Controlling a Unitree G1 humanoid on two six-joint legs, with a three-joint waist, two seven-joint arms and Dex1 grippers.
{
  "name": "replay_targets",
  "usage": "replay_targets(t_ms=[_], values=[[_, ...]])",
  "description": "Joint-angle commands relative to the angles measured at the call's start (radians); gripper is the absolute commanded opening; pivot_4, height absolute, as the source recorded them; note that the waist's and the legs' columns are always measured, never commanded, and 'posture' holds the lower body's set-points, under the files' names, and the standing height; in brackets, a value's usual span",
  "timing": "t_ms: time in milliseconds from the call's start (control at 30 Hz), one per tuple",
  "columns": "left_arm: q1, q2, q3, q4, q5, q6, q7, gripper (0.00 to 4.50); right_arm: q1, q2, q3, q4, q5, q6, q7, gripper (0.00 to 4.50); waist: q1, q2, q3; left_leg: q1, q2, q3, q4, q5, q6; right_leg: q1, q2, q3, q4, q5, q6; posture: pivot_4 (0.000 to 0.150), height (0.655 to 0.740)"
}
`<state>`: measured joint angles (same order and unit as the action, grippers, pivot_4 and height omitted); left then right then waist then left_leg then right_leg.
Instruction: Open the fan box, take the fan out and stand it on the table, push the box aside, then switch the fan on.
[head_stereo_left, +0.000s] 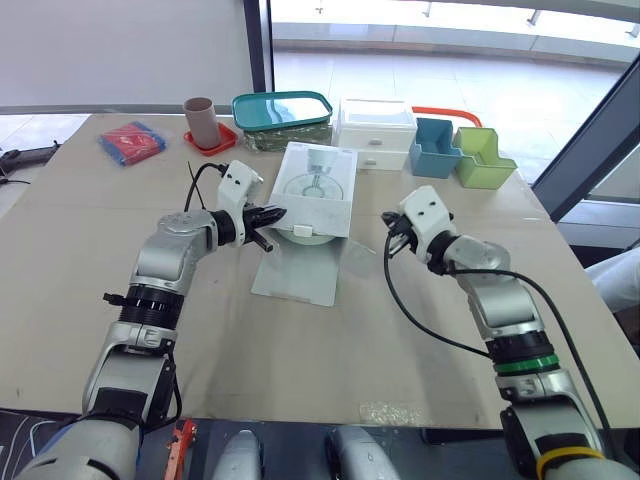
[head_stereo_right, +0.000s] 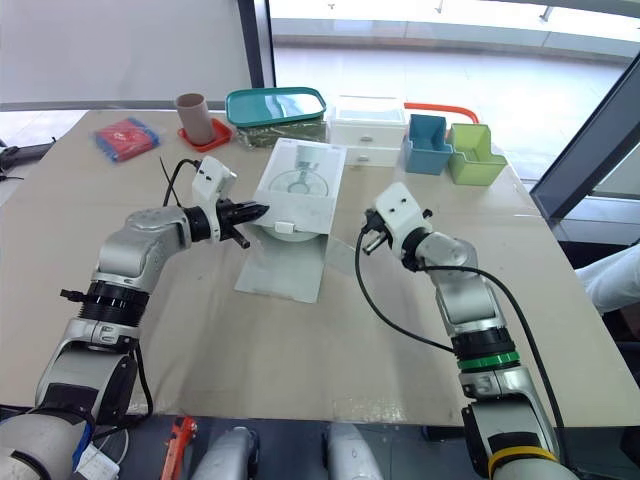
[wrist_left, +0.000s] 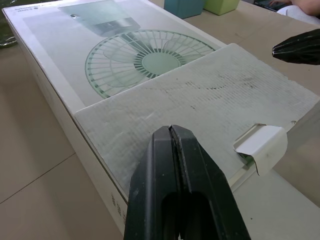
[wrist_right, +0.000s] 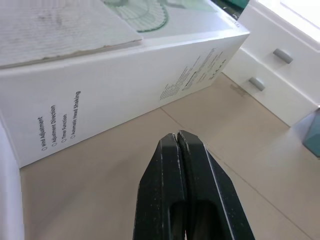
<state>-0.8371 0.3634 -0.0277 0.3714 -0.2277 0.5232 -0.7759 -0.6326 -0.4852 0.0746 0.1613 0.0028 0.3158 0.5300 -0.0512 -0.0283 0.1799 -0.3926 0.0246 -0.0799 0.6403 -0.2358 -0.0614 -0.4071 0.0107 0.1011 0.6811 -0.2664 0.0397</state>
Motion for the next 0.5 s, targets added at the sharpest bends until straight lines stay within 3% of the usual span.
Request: replay_targets(t_ms=[33, 500], values=[[0.007, 0.0, 0.002, -0.019, -0.008, 0.005, 0.0, 0.0, -0.054, -0.003, -0.037, -0.01, 0.004, -0.043, -0.017, 0.02, 0.0, 0.0, 0.0, 0.0, 0.0, 0.0, 0.0, 0.0, 0.0, 0.0, 0.0, 0.0, 0.0, 0.0, 0.0, 0.15, 0.74], [0.017, 0.006, 0.008, -0.044, -0.033, 0.009, -0.007, 0.0, -0.058, 0.164, 0.106, -0.134, 0.041, 0.008, 0.05, 0.02, 0.001, 0.0, 0.0, 0.0, 0.0, -0.001, 0.0, 0.0, 0.0, 0.0, 0.0, -0.001, 0.0, 0.0, 0.0, 0.15, 0.74]])
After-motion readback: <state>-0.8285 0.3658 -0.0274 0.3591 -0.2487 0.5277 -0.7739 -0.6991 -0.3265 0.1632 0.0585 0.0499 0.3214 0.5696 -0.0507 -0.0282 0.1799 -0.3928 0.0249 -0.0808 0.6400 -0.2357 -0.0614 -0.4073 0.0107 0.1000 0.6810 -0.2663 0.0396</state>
